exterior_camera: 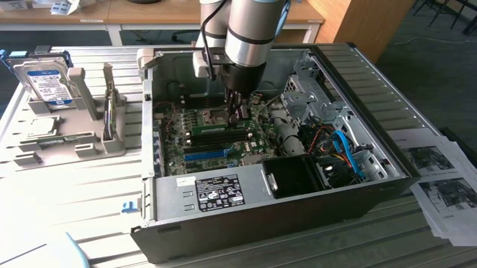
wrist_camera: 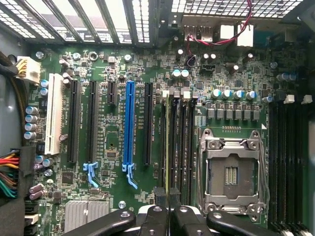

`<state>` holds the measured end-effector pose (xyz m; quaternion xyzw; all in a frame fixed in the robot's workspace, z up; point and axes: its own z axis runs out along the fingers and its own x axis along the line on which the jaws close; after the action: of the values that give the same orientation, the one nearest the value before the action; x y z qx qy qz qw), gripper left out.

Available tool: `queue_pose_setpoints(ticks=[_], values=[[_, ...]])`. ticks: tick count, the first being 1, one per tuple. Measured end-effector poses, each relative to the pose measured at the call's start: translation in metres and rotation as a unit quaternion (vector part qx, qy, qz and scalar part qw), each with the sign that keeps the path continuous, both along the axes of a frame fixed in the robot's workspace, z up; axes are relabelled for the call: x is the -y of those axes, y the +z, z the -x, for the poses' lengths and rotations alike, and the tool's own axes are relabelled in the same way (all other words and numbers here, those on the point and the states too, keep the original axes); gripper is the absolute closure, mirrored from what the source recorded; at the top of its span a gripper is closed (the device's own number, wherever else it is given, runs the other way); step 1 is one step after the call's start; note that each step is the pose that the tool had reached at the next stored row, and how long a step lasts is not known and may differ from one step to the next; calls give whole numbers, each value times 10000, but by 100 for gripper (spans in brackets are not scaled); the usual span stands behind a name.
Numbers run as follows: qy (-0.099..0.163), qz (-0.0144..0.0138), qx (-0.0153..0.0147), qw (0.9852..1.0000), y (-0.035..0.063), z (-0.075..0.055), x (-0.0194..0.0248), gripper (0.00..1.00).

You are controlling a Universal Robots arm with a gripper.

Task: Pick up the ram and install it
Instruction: 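Insert the ram into the slot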

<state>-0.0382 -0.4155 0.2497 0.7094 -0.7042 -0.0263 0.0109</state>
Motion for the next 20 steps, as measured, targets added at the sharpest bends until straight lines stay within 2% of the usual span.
queue_pose_setpoints(ticks=[11, 14, 18, 20], values=[[-65, -1, 1, 10000, -4, 0, 0, 89], [-64, -1, 14, 10000, -21, 0, 0, 89], [-65, -1, 46, 10000, -41, 1, 0, 89], [-64, 0, 48, 10000, -42, 1, 0, 89]])
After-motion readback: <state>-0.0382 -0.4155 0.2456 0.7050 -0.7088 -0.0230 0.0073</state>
